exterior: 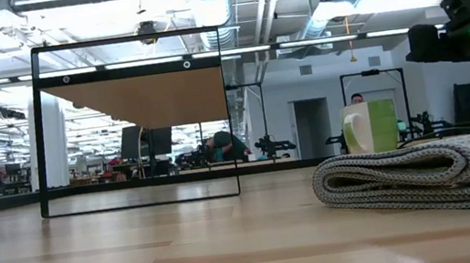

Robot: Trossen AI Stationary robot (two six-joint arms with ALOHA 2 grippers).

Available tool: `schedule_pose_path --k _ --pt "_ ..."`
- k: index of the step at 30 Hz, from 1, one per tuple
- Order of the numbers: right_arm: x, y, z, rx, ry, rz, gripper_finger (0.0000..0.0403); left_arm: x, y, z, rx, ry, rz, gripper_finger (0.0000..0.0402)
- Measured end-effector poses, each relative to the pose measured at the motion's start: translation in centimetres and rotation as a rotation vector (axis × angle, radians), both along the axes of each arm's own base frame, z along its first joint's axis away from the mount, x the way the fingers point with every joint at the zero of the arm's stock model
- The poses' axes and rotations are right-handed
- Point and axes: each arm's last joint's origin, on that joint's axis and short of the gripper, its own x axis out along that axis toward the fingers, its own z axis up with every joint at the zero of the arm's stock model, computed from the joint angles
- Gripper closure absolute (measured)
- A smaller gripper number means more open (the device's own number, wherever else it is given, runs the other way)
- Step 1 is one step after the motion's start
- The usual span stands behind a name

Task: Stack small to large cups/mugs on shelf
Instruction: Put the blue mug on the shelf

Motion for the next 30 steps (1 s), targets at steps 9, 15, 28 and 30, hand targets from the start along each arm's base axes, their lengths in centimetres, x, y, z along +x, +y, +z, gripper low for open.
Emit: schedule_pose_path --k 9,15,28,30 --pt "0.0 0.0 0.0 0.008 -0.022 0.001 0.0168 0.7 -0.6 -1.9 0.071 0.043 -0.042 0.0116" --pt "0.0 0.0 0.0 0.008 -0.022 0.001 0.0168 1.0 -0.6 -2.3 0.095 0.038 -0.054 0.0116" --pt "0.0 0.0 0.0 0.008 -0.022 0.001 0.0168 0.9 -0.2 -2.3 0.178 0.014 -0.093 0.0116" --pt "0.0 0.0 0.0 0.008 -0.022 0.001 0.0168 0.9 -0.1 -2.3 0.190 0.018 -0.092 0.0116"
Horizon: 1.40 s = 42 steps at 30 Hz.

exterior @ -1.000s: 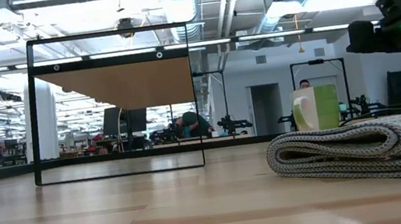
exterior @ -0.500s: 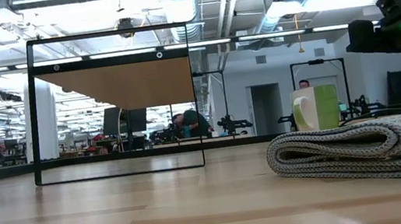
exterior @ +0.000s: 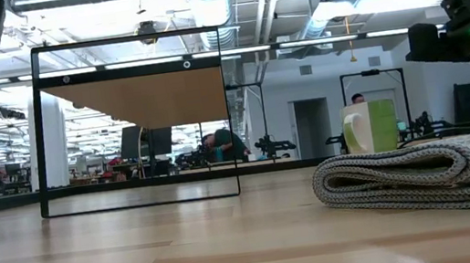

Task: Stack small to large cups/mugs on shelf
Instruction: Put the blue mug on the shelf

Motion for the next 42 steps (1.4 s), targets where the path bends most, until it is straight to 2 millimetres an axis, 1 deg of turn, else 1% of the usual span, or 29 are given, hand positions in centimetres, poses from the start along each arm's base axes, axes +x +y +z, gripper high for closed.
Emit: schedule_pose_path --k 6,11,25,27,29,32,42 --pt "0.00 0.00 -0.01 0.000 0.000 0.000 0.0168 -0.03 0.05 0.02 0.009 -0.003 0.001 0.0116" --pt "0.00 0.00 0.00 0.000 0.000 0.000 0.0168 -0.11 0.14 0.04 0.015 -0.002 0.041 0.0116" --pt "0.00 0.00 -0.01 0.000 0.000 0.000 0.0168 -0.24 -0.02 0.07 0.045 -0.038 0.039 0.0116" --pt "0.00 0.00 0.00 0.000 0.000 0.000 0.0168 -0.30 -0.09 0.09 0.056 -0.050 0.033 0.0122" --pt "0.00 0.00 0.00 0.000 0.000 0.000 0.0168 -0.32 -0.11 0.11 0.068 -0.063 0.031 0.0135" --pt "0.00 0.00 -0.01 0.000 0.000 0.000 0.0168 -0.29 -0.08 0.12 0.078 -0.071 0.023 0.0170" --pt "0.00 0.00 0.00 0.000 0.000 0.000 0.0168 -0.23 -0.02 0.14 0.101 -0.089 0.007 0.0325"
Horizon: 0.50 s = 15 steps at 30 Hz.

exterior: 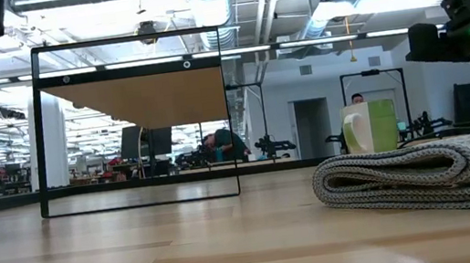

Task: Stack small to large cups/mugs on shelf
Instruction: Put the blue mug on the shelf

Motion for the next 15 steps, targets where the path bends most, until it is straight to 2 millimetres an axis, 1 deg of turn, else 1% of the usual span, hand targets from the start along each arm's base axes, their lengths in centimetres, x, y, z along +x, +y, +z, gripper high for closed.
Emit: schedule_pose_path --k 4,7,11,15 --pt "0.00 0.00 -0.01 0.000 0.000 0.000 0.0168 0.07 0.06 0.03 0.033 -0.015 -0.039 0.0363" --pt "0.00 0.00 -0.01 0.000 0.000 0.000 0.0168 0.11 -0.03 0.02 0.008 -0.021 -0.003 0.0377" --pt "0.00 0.00 -0.01 0.000 0.000 0.000 0.0168 0.12 -0.08 0.04 -0.014 -0.022 0.029 0.0380" --pt "0.00 0.00 -0.01 0.000 0.000 0.000 0.0168 0.14 -0.11 0.04 -0.025 -0.025 0.050 0.0368"
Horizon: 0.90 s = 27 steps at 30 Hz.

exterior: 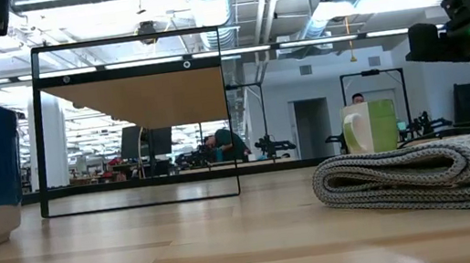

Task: Stack small to large cups/mugs on shelf
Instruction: Put the blue mug on the shelf

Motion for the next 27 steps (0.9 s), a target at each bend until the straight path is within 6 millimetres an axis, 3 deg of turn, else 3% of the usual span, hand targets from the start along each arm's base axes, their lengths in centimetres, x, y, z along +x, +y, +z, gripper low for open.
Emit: schedule_pose_path --k 11,18,27 --pt "0.00 0.00 0.01 0.000 0.000 0.000 0.0168 0.03 -0.22 -0.10 -0.059 0.013 0.050 0.0357" --pt "0.00 0.00 0.01 0.000 0.000 0.000 0.0168 0.30 0.03 -0.12 -0.056 0.027 0.015 0.0390" --pt "0.00 0.00 0.00 0.000 0.000 0.000 0.0168 0.34 0.27 -0.10 -0.003 0.030 -0.068 0.0395"
